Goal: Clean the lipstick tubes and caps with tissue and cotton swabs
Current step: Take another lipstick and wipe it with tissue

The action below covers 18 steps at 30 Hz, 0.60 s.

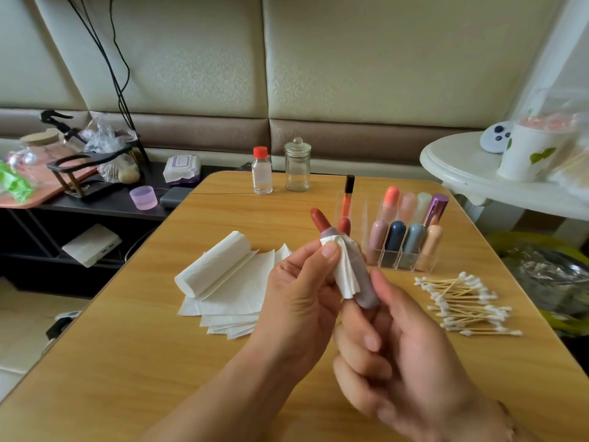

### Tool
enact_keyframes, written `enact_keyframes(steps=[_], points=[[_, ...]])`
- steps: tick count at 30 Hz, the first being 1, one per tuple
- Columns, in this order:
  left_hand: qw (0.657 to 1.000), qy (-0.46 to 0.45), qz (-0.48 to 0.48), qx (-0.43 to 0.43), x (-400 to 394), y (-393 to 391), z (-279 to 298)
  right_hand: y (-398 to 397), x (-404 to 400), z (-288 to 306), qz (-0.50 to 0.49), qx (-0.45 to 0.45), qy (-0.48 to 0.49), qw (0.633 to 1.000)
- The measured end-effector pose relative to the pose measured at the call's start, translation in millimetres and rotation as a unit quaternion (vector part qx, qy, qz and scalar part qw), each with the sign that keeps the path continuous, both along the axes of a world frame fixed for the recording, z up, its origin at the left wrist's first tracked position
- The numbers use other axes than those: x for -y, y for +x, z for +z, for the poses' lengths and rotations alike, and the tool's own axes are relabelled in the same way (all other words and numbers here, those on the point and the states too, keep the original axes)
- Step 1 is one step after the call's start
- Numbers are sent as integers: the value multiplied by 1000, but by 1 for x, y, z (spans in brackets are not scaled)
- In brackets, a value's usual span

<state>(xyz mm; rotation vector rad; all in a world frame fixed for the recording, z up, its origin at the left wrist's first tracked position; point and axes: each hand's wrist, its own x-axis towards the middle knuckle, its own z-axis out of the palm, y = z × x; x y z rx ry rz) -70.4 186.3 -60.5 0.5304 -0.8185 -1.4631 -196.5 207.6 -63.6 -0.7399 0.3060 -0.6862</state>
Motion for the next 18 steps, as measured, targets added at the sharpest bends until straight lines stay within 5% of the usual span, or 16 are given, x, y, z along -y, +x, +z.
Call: enact_keyframes(steps=[3,5,7,9,15,18], points=[[1000,4,2,-1,1,1,-1,-4,5,-3,67,64,30,995],[1000,0,4,13,1,2,0,-5,7,-3,-12,-67,-26,997],[1000,-8,10,21,0,2,-1,-2,5,-2,-152,-194,-133,960],[1000,-12,19,19,1,2,-2,3,3,-1,-237,-225,-191,925],[1000,-13,-13,26,-2,2,2,1,-1,15,-99,-103,61,988],[1000,-15,16,18,2,2,-1,0,4,8,-155,-149,-20,976]])
